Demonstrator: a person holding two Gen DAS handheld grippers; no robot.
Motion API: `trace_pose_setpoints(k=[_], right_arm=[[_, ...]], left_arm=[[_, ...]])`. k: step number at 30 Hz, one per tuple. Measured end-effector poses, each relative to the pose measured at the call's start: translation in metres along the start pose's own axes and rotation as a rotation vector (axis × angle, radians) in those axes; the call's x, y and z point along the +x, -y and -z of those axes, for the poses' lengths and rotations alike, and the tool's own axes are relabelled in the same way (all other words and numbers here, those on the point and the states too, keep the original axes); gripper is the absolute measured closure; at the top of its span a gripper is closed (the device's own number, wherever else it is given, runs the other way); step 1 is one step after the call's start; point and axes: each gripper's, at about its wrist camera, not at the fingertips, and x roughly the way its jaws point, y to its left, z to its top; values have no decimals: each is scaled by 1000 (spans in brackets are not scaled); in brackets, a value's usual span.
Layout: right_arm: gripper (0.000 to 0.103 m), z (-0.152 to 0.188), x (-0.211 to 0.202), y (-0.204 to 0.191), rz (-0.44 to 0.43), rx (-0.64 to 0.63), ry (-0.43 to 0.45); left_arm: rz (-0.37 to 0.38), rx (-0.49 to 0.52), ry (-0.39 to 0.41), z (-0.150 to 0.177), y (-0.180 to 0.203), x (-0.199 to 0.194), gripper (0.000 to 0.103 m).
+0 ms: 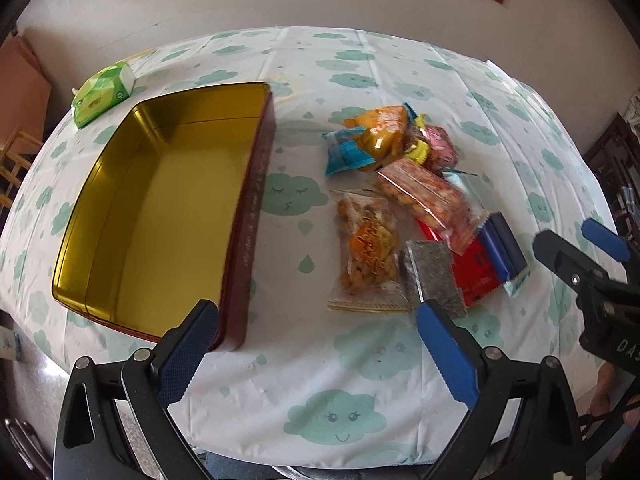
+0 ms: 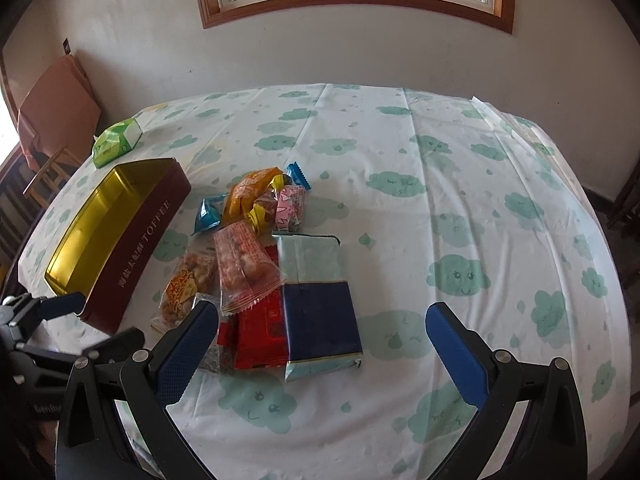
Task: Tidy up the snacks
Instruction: 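Move both tools toward the snack pile beside the gold tin, then grasp the wafer pack with the right gripper while the left grasps the peanut bag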
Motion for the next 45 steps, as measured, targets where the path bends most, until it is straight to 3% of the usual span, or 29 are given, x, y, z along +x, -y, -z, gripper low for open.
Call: trace_pose_setpoints(k=[6,45], right_arm=[[1,1,3,0,5,-11,-8],[24,1,30,3,-26,-6,-70]], left_arm=[[-9,-38,-10,-4,-11,2,8],[-37,59,13,-12,8,4,17]])
